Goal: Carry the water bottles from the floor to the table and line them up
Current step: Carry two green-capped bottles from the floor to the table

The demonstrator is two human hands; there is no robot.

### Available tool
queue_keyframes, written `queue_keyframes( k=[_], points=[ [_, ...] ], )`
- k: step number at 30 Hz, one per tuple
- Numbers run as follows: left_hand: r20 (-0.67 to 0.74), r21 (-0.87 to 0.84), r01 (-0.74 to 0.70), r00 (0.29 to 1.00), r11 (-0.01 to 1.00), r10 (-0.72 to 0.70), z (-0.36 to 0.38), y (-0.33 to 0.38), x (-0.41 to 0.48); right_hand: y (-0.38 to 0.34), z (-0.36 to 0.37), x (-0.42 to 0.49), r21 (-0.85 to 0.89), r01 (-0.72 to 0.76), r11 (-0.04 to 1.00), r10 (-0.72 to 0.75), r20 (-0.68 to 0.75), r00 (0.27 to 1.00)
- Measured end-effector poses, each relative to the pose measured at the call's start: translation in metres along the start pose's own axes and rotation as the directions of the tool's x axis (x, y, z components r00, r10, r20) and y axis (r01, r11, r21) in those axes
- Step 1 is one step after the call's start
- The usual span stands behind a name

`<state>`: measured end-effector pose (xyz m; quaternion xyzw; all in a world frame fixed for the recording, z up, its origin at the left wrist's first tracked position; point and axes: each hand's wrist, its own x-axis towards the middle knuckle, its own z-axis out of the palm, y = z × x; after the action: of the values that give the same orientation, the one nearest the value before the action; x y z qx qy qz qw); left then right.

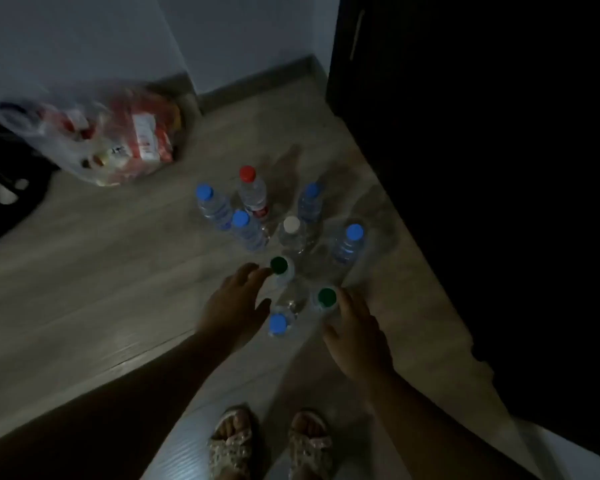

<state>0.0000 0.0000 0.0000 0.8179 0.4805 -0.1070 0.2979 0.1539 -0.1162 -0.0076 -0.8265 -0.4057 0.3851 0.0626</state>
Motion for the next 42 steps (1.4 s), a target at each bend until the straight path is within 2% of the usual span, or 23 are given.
queue_keyframes(
  k=[3, 7, 9, 13, 17, 20, 27, 32, 37, 40, 42],
  points=[
    [-0.066, 0.094, -0.043, 0.997, 0.995, 0.049, 0.031, -0.005, 0.039, 0.014, 0.024, 0.036, -0.024, 0.025, 0.999, -0.026, -0.025, 0.999],
    [0.011, 0.201, -0.054, 0.999, 0.978, 0.053, 0.062, -0.013, 0.084, 0.028, 0.049, 0.068, -0.190, 0.030, 0.981, -0.033, -0.012, 0.999],
    [0.028, 0.167, -0.067, 0.998, 0.984, 0.063, 0.071, -0.017, 0.094, 0.030, 0.055, 0.076, -0.222, 0.051, 0.974, -0.061, -0.038, 0.997],
    [-0.040, 0.152, -0.084, 0.995, 0.985, 0.091, 0.071, -0.017, 0.092, 0.027, 0.051, 0.078, -0.213, 0.049, 0.976, -0.072, -0.103, 0.992],
    [-0.075, 0.084, -0.037, 0.996, 0.996, 0.043, 0.052, -0.017, 0.065, 0.014, 0.034, 0.057, -0.163, 0.056, 0.985, -0.085, -0.179, 0.980],
    [-0.088, 0.039, -0.019, 0.996, 0.999, 0.022, 0.022, -0.011, 0.035, -0.006, 0.008, 0.033, -0.107, 0.054, 0.993, -0.076, -0.204, 0.976],
    [-0.078, -0.109, 0.109, 0.990, 0.988, -0.118, -0.106, 0.025, -0.058, -0.081, -0.088, -0.052, -0.073, 0.167, 0.983, -0.182, -0.301, 0.936],
    [-0.190, -0.138, 0.126, 0.970, 0.982, -0.151, -0.207, 0.055, -0.136, -0.148, -0.157, -0.128, -0.019, 0.269, 0.963, -0.257, -0.367, 0.894],
    [-0.274, -0.153, 0.192, 0.934, 0.969, -0.229, -0.287, 0.074, -0.212, -0.204, -0.211, -0.194, 0.048, 0.365, 0.930, -0.341, -0.263, 0.903],
    [-0.346, -0.157, 0.213, 0.903, 0.964, -0.255, -0.323, 0.079, -0.253, -0.233, -0.232, -0.226, 0.051, 0.515, 0.856, -0.485, -0.269, 0.832],
    [-0.392, -0.171, 0.237, 0.874, 0.956, -0.287, -0.343, 0.079, -0.281, -0.252, -0.243, -0.248, 0.057, 0.579, 0.813, -0.556, -0.215, 0.803]
  ],
)
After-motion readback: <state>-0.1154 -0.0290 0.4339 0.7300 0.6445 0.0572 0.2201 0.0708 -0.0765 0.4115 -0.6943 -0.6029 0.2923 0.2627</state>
